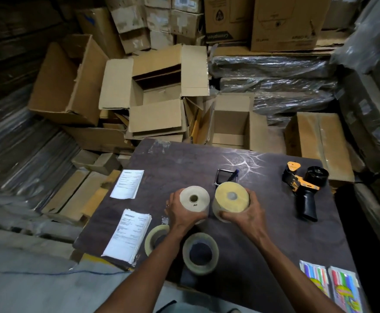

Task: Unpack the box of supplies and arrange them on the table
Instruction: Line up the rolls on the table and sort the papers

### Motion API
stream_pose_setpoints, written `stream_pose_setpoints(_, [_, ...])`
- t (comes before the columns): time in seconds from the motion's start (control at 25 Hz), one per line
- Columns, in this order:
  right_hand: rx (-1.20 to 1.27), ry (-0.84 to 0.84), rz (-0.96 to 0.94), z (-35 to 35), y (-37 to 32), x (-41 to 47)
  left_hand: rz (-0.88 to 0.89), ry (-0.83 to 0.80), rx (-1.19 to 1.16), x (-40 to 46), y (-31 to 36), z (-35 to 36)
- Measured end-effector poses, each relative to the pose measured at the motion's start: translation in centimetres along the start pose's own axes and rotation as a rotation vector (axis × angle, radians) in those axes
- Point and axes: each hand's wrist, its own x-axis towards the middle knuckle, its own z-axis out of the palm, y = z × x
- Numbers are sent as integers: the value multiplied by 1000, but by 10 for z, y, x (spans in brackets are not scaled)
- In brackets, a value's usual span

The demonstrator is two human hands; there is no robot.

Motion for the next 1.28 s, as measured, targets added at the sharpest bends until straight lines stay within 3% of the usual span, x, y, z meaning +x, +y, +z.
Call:
stream_pose_setpoints(0.24, [36,-68,-15,42,-26,15,-12,28,-11,49,-13,-31])
stream_pose_setpoints(0.68, [40,46,55,170,-77,72,62,-36,-20,201,-67,-83])
stream_pose_setpoints(0.92, [46,85,68,230,-94,130,105,-98,-45,298,-88,-89])
stream_pose_setpoints(1.28, [-21,62,77,299,-87,228,45,-18,-87,396,-90,-72])
